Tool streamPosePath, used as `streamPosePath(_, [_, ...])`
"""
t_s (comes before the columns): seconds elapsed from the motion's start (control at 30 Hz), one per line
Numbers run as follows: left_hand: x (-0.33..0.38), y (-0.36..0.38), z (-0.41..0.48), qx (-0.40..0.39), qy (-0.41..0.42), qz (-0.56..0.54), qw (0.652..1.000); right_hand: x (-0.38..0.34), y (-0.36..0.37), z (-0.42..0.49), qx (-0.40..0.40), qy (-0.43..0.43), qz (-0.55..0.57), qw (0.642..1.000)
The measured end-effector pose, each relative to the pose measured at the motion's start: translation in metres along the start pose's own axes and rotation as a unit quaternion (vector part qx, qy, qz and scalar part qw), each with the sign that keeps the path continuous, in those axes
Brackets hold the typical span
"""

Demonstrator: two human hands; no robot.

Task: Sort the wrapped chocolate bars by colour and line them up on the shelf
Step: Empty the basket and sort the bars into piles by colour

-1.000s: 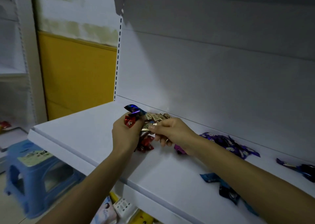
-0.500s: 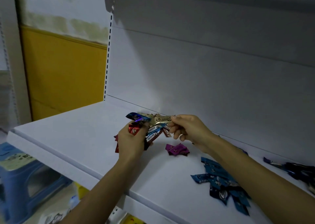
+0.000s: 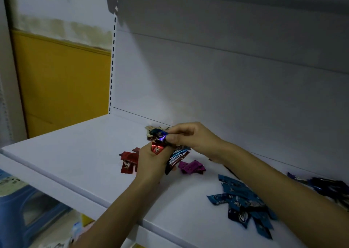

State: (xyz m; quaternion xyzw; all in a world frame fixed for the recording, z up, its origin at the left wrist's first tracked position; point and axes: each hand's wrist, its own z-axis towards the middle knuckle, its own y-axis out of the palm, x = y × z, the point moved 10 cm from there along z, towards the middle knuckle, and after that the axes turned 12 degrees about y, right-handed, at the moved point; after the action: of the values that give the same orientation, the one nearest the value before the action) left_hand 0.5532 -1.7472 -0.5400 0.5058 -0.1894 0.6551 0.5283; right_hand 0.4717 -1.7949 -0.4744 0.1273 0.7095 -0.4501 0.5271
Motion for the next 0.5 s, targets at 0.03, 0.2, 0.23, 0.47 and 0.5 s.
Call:
streamPosePath(0.03, [0.002, 0.008, -0.002, -0.016, 0.004, 0.001, 1.0, 0.0, -0.007, -0.006, 0.01, -0.006, 0.007, 1.0])
streamPosePath(0.2, [0.0, 0.053, -0.016, -0.072, -0.019, -0.008, 0.997, 0.023, -0.057, -0.044, 0.109, 0.012, 0.064, 0.992])
streamPosePath(0.23, [-0.003, 0.062, -0.019, -0.083, -0.029, -0.019, 0.996, 0.031, -0.072, -0.053, 0.142, 0.02, 0.088, 0.986])
streamPosePath(0.47, [-0.013, 0.096, -0.039, -0.116, -0.027, -0.011, 0.993, 0.102, -0.131, -0.126, 0.213, 0.117, 0.007, 0.97])
streamPosePath(0.5, [-0.011, 0.098, -0.04, -0.127, -0.009, 0.004, 0.992, 0.114, -0.127, -0.133, 0.195, 0.135, -0.027, 0.971])
